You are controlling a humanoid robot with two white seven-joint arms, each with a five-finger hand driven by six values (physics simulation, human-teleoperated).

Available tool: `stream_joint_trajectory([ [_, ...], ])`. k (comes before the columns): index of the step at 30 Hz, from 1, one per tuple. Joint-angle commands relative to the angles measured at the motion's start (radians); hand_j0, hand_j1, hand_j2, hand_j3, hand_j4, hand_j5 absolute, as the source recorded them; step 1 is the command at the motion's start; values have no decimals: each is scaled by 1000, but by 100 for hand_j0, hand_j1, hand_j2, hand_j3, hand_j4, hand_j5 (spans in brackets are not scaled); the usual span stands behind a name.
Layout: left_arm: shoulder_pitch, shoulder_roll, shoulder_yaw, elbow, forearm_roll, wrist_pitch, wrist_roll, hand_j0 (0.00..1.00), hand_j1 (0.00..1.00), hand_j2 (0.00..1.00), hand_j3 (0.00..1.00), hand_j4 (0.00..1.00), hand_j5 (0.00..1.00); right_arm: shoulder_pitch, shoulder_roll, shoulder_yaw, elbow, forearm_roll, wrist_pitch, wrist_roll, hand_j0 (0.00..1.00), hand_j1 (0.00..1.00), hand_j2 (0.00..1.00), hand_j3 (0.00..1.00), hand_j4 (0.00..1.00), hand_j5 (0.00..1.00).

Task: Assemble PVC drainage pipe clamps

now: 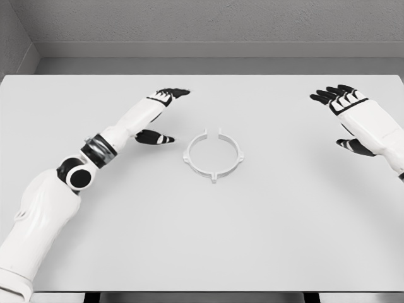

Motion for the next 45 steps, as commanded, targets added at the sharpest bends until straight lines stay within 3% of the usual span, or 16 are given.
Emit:
stream_joint_trajectory([
  [1,2,25,-2,-32,12,0,1,100,100,100,100,100,100,0,2,-3,4,-6,1,-2,100,100,100,100,100,100],
  [18,87,68,-34,-152,10,0,1,100,100,100,100,100,100,0,-1,-2,2,-6,-2,1,100,100,100,100,100,100],
  [45,75,-3,-49,-94,-16,0,-1,100,100,100,100,100,100,-2,-3,1,-1,-6,-2,1,100,100,100,100,100,100],
])
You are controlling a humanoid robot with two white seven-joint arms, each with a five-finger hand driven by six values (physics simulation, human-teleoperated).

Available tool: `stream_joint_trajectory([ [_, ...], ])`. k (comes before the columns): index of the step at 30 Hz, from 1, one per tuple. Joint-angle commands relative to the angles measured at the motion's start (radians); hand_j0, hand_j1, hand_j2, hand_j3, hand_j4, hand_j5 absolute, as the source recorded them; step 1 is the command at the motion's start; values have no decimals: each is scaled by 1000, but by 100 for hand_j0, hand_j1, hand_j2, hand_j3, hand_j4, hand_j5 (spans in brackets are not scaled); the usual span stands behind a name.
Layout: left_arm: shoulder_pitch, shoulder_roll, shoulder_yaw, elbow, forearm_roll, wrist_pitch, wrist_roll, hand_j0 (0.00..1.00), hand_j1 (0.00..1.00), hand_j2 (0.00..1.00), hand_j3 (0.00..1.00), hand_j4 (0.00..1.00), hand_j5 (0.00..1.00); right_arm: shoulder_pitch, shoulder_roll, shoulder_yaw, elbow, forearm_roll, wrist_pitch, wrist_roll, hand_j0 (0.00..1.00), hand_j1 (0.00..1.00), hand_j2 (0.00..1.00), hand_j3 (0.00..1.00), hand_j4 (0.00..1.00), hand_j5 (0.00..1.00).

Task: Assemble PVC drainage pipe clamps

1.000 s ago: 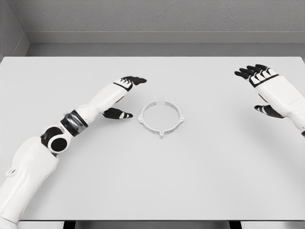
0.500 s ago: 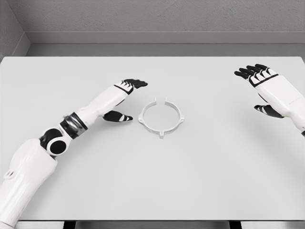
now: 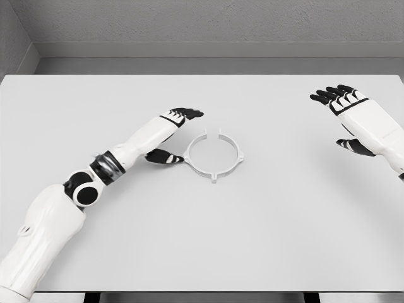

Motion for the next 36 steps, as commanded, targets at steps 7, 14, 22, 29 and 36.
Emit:
stream_joint_trajectory([
  [7,0,-17,0,-2,6,0,0,100,100,100,100,100,100,0,-1,0,-3,-7,2,-1,100,100,100,100,100,100],
  [14,0,-40,2,-2,6,0,0,100,100,100,100,100,100,0,-1,0,-6,-7,2,-1,100,100,100,100,100,100],
  [22,-9,-14,25,-2,13,0,0,100,100,100,100,100,100,0,-1,0,-6,-5,2,-1,100,100,100,100,100,100],
  [29,-23,262,134,-2,82,0,0,100,100,100,100,100,100,0,-1,0,-6,-7,2,-1,100,100,100,100,100,100],
  [36,-11,365,185,23,86,0,10,100,100,100,100,100,100,0,-1,0,-4,-7,2,-1,100,100,100,100,100,100],
])
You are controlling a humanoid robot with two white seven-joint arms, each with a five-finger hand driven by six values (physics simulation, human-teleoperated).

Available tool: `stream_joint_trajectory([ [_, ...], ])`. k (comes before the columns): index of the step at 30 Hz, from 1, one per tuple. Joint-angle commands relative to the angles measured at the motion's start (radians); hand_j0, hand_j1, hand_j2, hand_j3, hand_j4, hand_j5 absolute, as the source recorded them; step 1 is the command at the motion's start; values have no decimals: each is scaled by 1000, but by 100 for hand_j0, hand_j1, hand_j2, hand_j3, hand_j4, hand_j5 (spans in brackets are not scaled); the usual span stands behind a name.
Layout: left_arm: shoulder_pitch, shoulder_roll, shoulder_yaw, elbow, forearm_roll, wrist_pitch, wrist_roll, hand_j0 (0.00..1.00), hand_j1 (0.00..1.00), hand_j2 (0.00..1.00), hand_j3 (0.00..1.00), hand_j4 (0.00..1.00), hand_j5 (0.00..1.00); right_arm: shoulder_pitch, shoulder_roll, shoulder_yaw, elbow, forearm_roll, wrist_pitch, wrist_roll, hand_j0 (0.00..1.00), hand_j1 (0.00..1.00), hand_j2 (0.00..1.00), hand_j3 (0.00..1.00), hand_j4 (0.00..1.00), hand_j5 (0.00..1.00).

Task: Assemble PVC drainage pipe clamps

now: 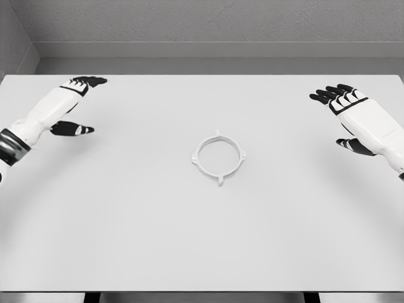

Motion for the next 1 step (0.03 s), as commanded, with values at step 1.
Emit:
stream_joint_trajectory([
  [1,2,39,28,12,10,0,3,100,100,100,100,100,100,0,-1,0,0,-5,2,-1,100,100,100,100,100,100],
])
